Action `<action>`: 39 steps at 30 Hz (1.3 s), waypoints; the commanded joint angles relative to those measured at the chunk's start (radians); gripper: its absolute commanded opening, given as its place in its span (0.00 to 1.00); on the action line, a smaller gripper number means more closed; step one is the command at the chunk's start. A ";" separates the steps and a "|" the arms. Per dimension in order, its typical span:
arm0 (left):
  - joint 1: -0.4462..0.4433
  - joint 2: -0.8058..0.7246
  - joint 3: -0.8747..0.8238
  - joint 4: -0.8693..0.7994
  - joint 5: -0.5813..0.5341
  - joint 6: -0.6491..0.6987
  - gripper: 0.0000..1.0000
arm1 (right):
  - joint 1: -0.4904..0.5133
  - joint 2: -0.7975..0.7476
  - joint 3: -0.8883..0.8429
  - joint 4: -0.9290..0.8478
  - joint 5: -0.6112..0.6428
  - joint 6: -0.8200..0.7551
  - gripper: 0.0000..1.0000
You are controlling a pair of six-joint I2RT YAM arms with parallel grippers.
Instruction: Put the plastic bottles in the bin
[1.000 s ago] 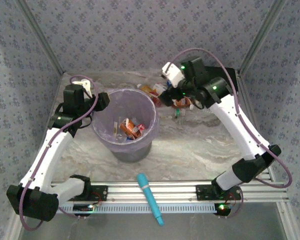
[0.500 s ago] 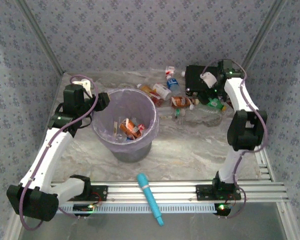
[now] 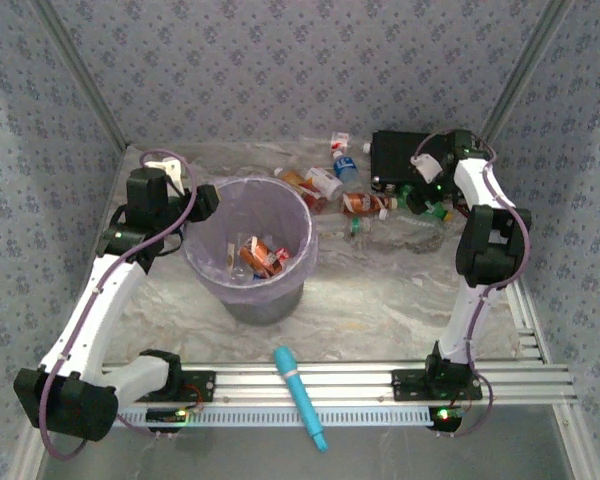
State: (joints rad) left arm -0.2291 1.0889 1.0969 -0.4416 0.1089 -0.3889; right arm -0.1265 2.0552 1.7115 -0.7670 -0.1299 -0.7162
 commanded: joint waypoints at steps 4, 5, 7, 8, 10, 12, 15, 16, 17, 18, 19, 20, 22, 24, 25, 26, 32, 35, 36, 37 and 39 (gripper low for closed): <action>0.010 0.016 0.015 -0.071 -0.003 0.016 0.55 | -0.004 0.073 0.004 -0.022 -0.044 -0.011 0.92; 0.010 0.016 0.015 -0.070 -0.003 0.015 0.55 | -0.001 0.086 0.011 -0.030 -0.040 -0.012 0.92; 0.010 0.017 0.012 -0.070 -0.004 0.011 0.55 | 0.006 0.110 0.024 -0.035 -0.028 -0.010 0.93; 0.010 0.018 0.013 -0.072 -0.004 0.012 0.55 | 0.007 0.121 0.029 -0.034 -0.027 -0.009 0.93; 0.010 0.017 0.015 -0.076 -0.004 0.013 0.55 | 0.008 0.143 0.041 -0.033 -0.022 0.002 0.93; 0.010 0.016 0.017 -0.080 -0.007 0.016 0.55 | 0.007 0.154 0.040 -0.027 -0.023 0.006 0.92; 0.010 0.016 0.020 -0.080 -0.009 0.016 0.55 | 0.011 0.160 0.029 -0.013 -0.032 0.014 0.91; 0.010 0.017 0.020 -0.079 -0.009 0.016 0.55 | 0.012 0.158 0.023 -0.007 -0.032 0.016 0.90; 0.010 0.019 0.023 -0.079 -0.008 0.016 0.55 | 0.012 0.157 0.018 -0.002 -0.033 0.016 0.90; 0.010 0.019 0.023 -0.079 -0.006 0.015 0.55 | 0.011 0.156 0.012 0.005 -0.033 0.016 0.90; 0.010 0.018 0.023 -0.081 -0.006 0.015 0.55 | 0.012 0.155 0.010 0.006 -0.033 0.017 0.89; 0.010 0.017 0.023 -0.082 -0.005 0.015 0.55 | 0.011 0.157 0.009 0.005 -0.032 0.019 0.89; 0.010 0.013 0.019 -0.083 -0.008 0.018 0.55 | 0.008 0.154 0.010 0.000 -0.034 0.020 0.87; 0.009 0.009 0.018 -0.085 -0.010 0.019 0.55 | 0.008 0.148 0.007 0.003 -0.040 0.020 0.86; 0.010 0.008 0.018 -0.086 -0.011 0.021 0.55 | 0.007 0.144 0.006 0.002 -0.042 0.021 0.83; 0.011 0.008 0.018 -0.086 -0.010 0.021 0.55 | 0.007 0.142 0.008 0.001 -0.042 0.023 0.82; 0.013 0.014 0.024 -0.077 -0.002 0.020 0.55 | 0.007 0.108 -0.007 -0.006 -0.056 0.025 0.71; 0.011 0.022 0.037 -0.079 0.009 0.019 0.55 | 0.006 0.083 -0.006 -0.015 -0.059 0.030 0.70; 0.011 0.021 0.040 -0.081 0.011 0.018 0.55 | 0.006 0.072 -0.002 -0.022 -0.057 0.036 0.70; 0.012 0.019 0.041 -0.081 0.011 0.018 0.55 | 0.006 0.058 0.000 -0.028 -0.057 0.040 0.69; 0.012 0.014 0.039 -0.081 0.011 0.016 0.55 | 0.006 0.027 0.000 -0.037 -0.054 0.054 0.68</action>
State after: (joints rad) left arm -0.2245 1.0962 1.1137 -0.4736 0.1165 -0.3855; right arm -0.1200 2.1666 1.7145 -0.7654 -0.1658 -0.6876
